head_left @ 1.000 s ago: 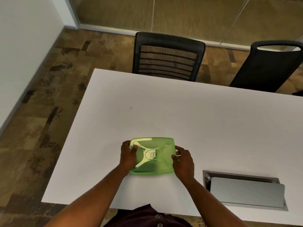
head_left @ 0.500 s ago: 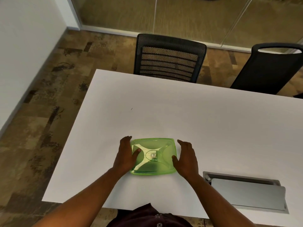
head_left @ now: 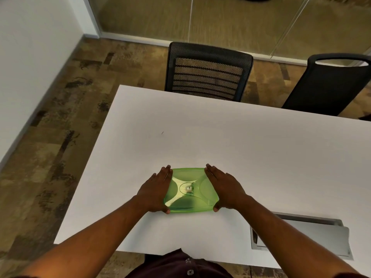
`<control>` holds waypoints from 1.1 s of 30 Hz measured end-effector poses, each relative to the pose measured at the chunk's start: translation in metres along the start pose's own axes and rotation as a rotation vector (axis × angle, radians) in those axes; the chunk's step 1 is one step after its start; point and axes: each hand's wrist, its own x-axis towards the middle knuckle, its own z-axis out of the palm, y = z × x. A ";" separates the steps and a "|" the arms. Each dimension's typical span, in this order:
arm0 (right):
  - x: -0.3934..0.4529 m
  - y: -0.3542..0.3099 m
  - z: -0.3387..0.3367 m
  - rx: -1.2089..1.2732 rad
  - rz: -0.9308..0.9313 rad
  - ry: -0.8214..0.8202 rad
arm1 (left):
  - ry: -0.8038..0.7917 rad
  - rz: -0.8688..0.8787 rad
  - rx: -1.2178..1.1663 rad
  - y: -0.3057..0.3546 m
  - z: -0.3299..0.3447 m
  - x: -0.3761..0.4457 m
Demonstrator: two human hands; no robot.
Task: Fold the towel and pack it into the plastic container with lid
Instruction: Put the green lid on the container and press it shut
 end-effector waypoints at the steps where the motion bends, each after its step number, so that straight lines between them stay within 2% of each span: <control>1: 0.000 0.000 0.000 -0.005 -0.007 0.007 | 0.011 -0.007 -0.012 0.002 0.001 -0.001; 8: 0.001 -0.002 0.001 0.009 -0.012 0.013 | 0.013 -0.031 -0.035 0.008 -0.002 -0.001; 14: 0.003 -0.007 -0.002 0.013 0.002 -0.012 | -0.026 -0.059 0.086 0.015 -0.005 0.002; 20: 0.016 -0.031 -0.008 -0.174 0.091 -0.084 | -0.074 -0.082 0.233 0.036 -0.021 0.011; 22: 0.021 -0.036 -0.005 -0.139 0.100 -0.108 | -0.088 -0.079 0.219 0.038 -0.024 0.013; 27: 0.026 -0.039 0.003 -0.106 -0.095 0.017 | -0.031 0.060 0.040 0.032 -0.021 0.015; 33: 0.032 -0.042 0.003 -0.030 -0.097 0.014 | 0.027 0.051 0.050 0.037 -0.018 0.021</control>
